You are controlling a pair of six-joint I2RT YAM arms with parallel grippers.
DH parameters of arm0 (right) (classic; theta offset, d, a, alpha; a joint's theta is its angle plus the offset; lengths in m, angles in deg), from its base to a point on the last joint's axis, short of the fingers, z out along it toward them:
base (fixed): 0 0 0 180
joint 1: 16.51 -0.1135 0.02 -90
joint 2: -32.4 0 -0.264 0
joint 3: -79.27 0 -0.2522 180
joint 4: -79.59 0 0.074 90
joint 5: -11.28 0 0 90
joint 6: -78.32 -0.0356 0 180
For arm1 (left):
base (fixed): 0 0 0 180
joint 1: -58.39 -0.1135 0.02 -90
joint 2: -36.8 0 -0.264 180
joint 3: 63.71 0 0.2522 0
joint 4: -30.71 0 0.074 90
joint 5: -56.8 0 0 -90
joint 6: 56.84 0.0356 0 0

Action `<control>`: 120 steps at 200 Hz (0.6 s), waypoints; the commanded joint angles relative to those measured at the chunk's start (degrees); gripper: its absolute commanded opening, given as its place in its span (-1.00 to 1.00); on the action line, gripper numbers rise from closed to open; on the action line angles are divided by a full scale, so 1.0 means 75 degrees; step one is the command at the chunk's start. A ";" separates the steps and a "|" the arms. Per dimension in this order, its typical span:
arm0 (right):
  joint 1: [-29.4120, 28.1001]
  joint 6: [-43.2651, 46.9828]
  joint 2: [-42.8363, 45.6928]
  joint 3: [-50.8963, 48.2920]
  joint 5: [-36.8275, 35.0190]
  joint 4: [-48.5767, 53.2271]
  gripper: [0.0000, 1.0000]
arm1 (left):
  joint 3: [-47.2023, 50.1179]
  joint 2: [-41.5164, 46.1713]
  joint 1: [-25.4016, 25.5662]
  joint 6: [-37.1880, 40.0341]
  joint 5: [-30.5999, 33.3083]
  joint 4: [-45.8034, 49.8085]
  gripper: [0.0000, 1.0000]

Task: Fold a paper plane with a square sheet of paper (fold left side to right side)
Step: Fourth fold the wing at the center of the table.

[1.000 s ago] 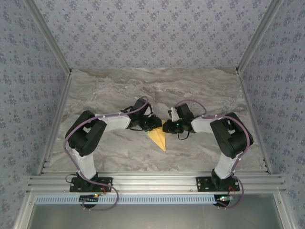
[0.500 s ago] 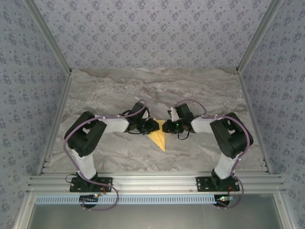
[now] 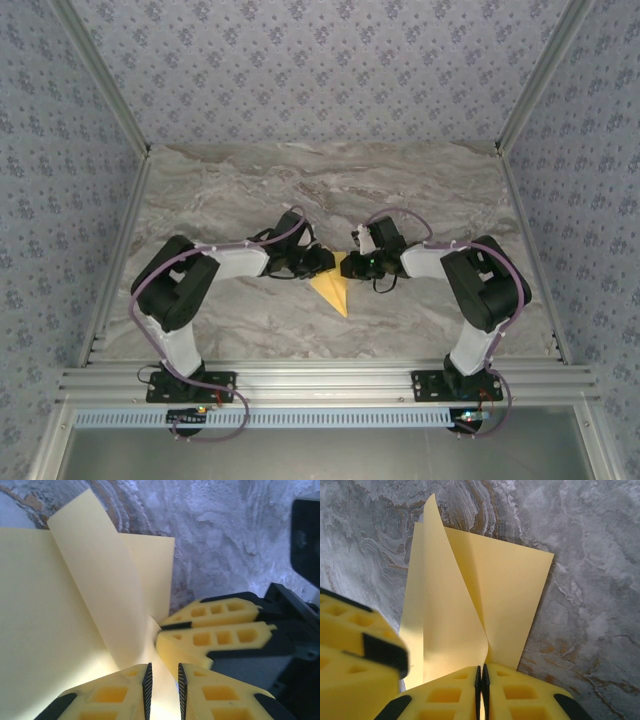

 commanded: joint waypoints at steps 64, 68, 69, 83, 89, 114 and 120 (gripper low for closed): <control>-0.0153 0.0302 -0.0322 -0.0039 -0.0411 0.0760 -0.76 | -0.0341 -0.0612 -0.0043 0.0169 0.0093 0.0307 -0.57; -0.0146 0.0308 -0.0322 -0.0037 -0.0411 0.0765 -0.76 | -0.0325 -0.0640 -0.0044 0.0166 0.0099 0.0319 -0.57; -0.0144 0.0311 -0.0320 -0.0033 -0.0411 0.0770 -0.76 | -0.0311 -0.0645 -0.0045 0.0160 0.0099 0.0319 -0.57; -0.0154 0.0322 -0.0301 -0.0026 -0.0429 0.0774 -0.75 | -0.0245 -0.0720 -0.0040 0.0122 0.0119 0.0308 -0.57; -0.0154 0.0325 -0.0292 -0.0007 -0.0425 0.0785 -0.75 | -0.0219 -0.0753 -0.0047 0.0111 0.0128 0.0308 -0.57; -0.0140 0.0306 -0.0266 0.0097 -0.0279 0.0731 -0.73 | -0.0106 -0.0857 -0.0045 0.0043 0.0199 0.0377 -0.58; -0.0135 0.0292 -0.0262 0.0125 -0.0217 0.0696 -0.72 | -0.0068 -0.0872 -0.0043 0.0025 0.0216 0.0378 -0.58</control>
